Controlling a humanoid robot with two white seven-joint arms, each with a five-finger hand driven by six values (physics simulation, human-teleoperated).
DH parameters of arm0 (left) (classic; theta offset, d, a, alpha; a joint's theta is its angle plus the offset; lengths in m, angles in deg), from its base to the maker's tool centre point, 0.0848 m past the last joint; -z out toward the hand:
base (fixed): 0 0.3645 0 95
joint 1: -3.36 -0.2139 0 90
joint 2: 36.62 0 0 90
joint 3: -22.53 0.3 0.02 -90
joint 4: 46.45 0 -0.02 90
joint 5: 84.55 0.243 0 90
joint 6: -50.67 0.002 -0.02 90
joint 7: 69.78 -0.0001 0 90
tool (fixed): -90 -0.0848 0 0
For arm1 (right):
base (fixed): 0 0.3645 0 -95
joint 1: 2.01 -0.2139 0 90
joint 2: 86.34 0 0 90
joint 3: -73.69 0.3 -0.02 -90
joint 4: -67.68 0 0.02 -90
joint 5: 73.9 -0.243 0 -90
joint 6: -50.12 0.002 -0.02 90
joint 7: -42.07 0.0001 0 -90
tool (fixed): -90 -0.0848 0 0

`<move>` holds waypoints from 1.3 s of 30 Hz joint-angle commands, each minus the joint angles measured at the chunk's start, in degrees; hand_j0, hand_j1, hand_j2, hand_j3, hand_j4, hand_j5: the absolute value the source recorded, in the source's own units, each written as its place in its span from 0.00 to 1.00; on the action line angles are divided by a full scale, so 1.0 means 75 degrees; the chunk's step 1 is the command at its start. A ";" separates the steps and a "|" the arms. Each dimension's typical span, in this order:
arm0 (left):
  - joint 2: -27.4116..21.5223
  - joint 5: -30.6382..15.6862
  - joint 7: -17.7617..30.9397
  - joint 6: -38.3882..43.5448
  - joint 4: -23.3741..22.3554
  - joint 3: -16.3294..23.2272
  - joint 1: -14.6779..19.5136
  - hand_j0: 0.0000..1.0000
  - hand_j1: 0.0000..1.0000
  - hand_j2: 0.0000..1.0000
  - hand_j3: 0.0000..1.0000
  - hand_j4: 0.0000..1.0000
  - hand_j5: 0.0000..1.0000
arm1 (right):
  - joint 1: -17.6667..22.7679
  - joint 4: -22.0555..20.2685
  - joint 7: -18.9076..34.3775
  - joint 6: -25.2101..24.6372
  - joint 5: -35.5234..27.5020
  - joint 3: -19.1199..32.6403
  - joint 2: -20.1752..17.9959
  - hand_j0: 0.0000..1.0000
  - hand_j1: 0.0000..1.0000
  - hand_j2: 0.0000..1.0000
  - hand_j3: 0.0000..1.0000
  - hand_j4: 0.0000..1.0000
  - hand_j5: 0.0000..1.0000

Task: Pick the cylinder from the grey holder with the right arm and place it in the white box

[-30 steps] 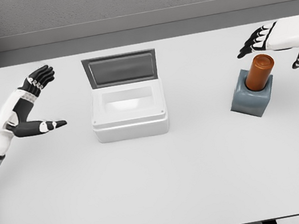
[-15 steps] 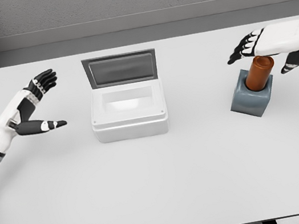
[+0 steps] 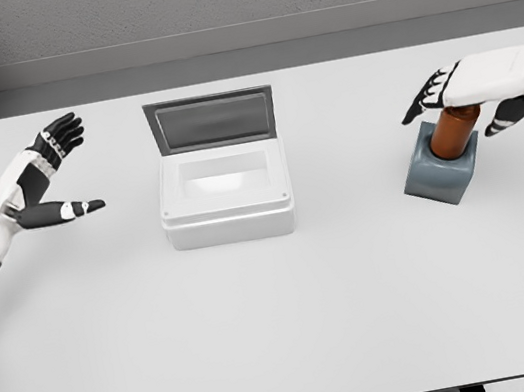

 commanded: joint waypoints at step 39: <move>-0.0114 0.0198 0.0000 0.0028 0.0303 0.0004 0.0000 1.00 1.00 1.00 1.00 1.00 1.00 | -0.0398 -0.0075 0.0079 -0.0015 -0.0028 0.0008 -0.0115 0.43 0.43 0.43 0.43 0.43 0.43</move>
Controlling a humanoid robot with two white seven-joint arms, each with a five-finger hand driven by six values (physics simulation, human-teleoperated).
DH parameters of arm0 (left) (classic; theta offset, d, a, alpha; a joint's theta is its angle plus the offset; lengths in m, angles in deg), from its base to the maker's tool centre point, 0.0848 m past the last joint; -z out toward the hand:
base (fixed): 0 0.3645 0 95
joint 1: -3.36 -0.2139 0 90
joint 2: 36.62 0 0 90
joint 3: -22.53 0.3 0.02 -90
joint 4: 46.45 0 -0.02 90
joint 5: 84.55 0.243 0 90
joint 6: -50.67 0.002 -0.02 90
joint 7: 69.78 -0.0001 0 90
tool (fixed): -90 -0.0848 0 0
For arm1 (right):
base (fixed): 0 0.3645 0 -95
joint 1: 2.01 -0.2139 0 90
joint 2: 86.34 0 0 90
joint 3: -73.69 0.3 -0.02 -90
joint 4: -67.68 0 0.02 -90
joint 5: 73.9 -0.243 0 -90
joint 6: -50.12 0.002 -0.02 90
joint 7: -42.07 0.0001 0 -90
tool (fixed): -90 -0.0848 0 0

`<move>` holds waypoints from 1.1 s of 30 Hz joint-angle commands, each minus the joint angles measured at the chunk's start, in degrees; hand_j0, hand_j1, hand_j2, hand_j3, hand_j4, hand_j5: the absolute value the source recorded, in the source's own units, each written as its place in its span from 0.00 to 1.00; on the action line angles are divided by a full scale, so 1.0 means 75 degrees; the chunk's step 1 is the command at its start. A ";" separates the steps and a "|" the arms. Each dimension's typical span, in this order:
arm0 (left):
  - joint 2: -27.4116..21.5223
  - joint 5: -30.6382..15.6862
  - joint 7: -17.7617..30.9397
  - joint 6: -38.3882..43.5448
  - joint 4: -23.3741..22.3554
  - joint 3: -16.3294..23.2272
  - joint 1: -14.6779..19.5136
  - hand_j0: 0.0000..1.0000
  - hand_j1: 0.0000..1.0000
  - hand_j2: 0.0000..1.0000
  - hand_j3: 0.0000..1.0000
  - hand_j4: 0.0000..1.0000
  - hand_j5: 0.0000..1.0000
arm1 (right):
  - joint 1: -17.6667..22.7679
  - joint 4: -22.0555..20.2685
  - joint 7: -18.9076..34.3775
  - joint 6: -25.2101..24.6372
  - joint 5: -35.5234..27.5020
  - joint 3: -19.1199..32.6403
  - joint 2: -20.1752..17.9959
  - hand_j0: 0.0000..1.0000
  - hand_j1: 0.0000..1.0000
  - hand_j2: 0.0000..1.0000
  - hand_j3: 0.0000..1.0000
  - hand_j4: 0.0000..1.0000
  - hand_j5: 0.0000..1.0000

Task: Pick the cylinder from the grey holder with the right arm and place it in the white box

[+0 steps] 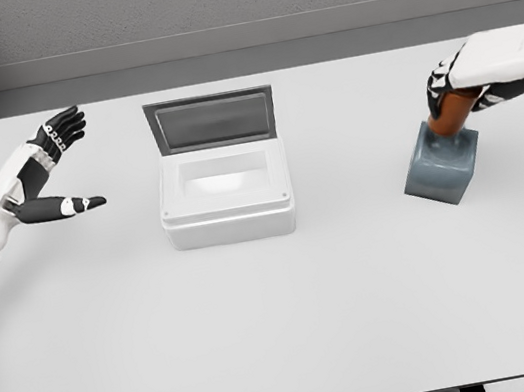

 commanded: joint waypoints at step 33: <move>0.0017 0.0002 -0.0001 -0.0003 -0.0014 0.0010 0.0035 1.00 1.00 1.00 1.00 1.00 1.00 | -0.0820 -0.0204 0.1007 -0.0016 -0.0014 -0.0014 0.1520 0.40 0.40 0.40 0.40 0.40 0.40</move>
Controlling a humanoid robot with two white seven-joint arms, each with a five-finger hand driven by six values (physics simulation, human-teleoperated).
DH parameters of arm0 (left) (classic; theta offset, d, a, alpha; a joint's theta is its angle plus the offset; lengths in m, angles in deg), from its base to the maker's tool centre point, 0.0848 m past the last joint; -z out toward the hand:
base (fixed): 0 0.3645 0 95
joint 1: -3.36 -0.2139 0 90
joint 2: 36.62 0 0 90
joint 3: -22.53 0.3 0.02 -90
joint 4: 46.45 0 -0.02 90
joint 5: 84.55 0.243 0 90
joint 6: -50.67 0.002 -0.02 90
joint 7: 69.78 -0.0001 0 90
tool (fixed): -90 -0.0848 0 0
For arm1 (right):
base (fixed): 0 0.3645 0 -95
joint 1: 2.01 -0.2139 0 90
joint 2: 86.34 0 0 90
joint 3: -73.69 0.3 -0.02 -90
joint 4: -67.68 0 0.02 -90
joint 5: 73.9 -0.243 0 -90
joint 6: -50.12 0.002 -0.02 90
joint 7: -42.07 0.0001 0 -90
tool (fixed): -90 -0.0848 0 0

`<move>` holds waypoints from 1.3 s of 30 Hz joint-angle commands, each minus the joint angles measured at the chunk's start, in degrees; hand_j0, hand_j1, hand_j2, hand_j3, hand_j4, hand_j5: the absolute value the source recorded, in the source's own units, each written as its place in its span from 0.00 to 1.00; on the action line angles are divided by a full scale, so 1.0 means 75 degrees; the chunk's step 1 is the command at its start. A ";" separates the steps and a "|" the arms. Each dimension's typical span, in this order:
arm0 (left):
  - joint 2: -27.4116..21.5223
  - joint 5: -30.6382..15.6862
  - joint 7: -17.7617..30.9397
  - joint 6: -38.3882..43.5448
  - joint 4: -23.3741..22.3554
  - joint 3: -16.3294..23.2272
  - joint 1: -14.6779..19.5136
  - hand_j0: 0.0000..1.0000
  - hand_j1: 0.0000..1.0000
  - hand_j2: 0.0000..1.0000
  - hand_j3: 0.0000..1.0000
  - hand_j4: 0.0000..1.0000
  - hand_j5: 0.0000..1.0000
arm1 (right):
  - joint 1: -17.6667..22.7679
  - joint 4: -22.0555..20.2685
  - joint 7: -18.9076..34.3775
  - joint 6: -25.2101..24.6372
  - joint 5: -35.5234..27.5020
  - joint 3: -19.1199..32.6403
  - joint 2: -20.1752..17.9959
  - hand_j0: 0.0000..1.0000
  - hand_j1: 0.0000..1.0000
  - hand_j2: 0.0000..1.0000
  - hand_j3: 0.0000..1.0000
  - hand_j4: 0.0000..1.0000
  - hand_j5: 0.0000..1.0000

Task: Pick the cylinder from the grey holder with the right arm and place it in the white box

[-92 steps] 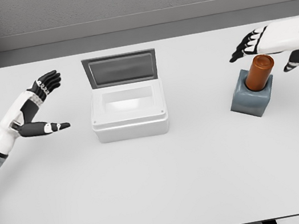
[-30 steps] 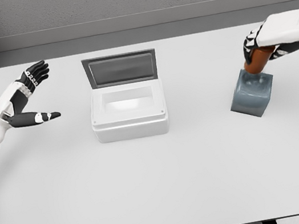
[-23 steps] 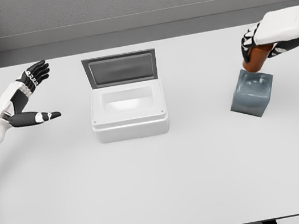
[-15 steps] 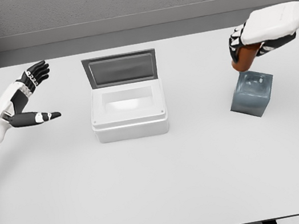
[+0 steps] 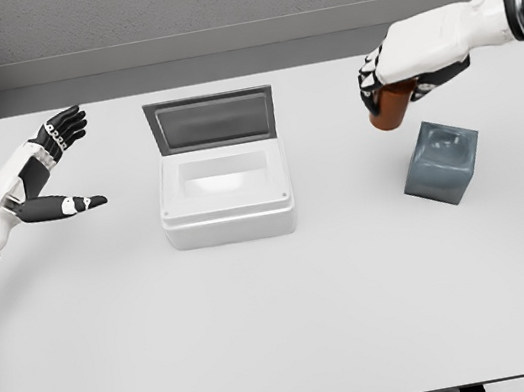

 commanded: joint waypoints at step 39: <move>-0.0014 -0.0042 -0.0001 0.0007 0.0006 0.0010 -0.0023 1.00 1.00 1.00 1.00 1.00 1.00 | -0.0644 -0.0138 0.0146 -0.0020 0.0013 -0.0449 0.1713 0.38 0.38 0.38 0.38 0.38 0.38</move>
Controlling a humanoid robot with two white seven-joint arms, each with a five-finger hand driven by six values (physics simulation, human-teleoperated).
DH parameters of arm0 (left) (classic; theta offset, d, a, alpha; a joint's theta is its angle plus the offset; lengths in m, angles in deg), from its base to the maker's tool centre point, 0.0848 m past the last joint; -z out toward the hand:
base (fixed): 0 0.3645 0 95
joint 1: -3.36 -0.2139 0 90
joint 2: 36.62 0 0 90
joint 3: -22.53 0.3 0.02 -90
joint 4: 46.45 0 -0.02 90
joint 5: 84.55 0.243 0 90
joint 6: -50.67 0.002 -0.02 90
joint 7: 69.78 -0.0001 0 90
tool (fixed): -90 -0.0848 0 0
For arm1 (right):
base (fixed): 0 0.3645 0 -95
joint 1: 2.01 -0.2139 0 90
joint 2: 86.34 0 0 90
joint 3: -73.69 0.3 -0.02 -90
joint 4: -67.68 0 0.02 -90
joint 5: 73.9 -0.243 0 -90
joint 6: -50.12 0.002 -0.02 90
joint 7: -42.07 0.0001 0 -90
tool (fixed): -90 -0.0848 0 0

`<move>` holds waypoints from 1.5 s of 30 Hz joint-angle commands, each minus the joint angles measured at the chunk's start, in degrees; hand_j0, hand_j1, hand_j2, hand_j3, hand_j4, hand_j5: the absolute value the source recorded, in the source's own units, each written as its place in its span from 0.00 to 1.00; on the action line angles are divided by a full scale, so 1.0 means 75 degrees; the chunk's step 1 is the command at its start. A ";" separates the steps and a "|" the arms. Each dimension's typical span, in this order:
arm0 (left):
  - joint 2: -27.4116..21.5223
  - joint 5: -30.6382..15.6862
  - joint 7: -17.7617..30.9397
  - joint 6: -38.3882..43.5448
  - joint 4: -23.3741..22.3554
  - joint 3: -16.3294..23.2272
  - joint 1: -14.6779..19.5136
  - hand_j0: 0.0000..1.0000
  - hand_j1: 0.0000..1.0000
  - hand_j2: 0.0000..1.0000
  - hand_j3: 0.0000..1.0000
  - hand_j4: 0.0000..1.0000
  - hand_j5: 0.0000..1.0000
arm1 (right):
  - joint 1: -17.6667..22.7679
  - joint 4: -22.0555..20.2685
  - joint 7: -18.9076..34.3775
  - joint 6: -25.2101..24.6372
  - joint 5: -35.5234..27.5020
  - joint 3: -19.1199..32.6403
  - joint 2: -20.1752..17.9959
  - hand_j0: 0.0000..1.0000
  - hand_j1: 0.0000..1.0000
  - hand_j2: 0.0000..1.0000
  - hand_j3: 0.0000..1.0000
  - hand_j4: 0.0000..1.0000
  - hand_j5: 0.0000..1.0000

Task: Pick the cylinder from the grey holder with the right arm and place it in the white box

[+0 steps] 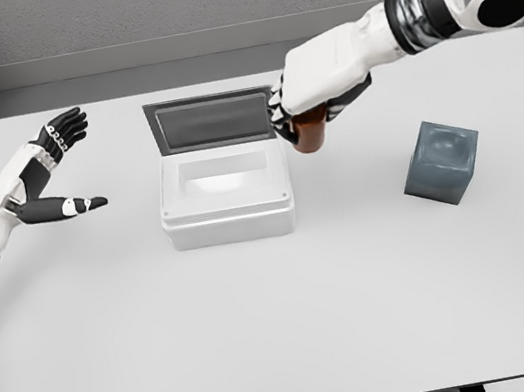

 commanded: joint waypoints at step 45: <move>-0.0009 -0.0066 -0.0001 -0.0040 0.0064 -0.0008 -0.0035 1.00 1.00 1.00 1.00 1.00 1.00 | -0.0387 0.1083 -0.0002 -0.0101 0.0112 -0.0771 0.1799 0.36 0.36 0.36 0.36 0.36 0.36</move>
